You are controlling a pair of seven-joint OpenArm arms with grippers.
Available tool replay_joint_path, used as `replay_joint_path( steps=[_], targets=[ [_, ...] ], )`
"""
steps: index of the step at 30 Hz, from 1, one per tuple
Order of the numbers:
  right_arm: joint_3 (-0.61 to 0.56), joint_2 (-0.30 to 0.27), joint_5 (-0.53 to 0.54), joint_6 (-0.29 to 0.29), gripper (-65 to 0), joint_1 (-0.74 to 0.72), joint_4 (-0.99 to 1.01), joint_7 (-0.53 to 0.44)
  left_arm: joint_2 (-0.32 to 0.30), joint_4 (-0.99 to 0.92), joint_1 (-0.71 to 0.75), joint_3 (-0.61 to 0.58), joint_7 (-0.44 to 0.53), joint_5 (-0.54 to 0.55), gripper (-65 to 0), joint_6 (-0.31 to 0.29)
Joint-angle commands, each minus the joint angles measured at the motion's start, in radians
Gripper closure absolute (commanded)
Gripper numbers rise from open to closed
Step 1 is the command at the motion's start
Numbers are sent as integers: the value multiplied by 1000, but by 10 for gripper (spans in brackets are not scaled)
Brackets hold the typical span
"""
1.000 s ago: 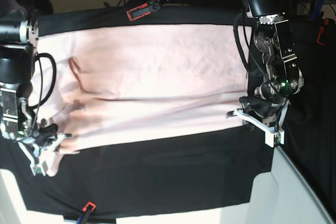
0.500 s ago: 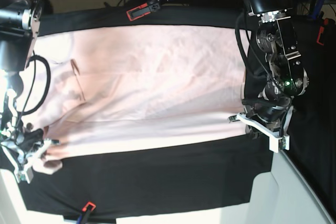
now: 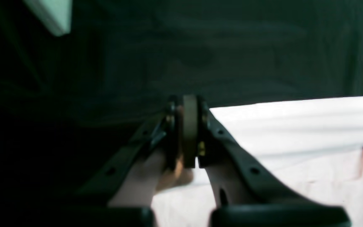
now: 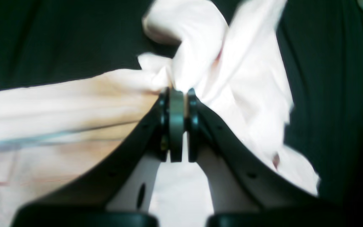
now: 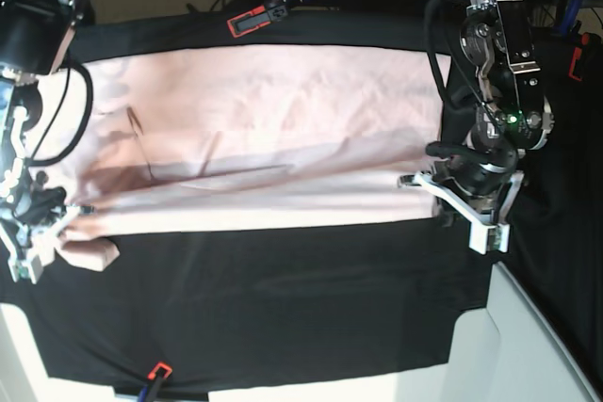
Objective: Fold the T-shirt properly
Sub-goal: 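Pull the shirt end with the right gripper away from the left gripper, then drag the shirt strip with both grippers to straighten and flatten it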
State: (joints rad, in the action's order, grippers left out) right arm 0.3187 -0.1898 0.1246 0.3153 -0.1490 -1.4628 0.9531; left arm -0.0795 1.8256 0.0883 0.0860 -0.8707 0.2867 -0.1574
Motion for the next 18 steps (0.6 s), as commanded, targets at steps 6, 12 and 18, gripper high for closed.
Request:
replay_joint_path(
  steps=[6, 12, 18],
  targets=[
    [7, 16, 0, -5, 0, 58, -89, 33, -35, 16, 12, -27, 21, -14, 0, 11],
    [46, 63, -3, -5, 0, 116, -125, 40, -35, -7, 29, -44, 21, -86, 0, 11],
    [52, 69, -3, -5, 0, 142, -125, 40, -35, -7, 86, -110, 104, -157, 0, 11]
  ],
)
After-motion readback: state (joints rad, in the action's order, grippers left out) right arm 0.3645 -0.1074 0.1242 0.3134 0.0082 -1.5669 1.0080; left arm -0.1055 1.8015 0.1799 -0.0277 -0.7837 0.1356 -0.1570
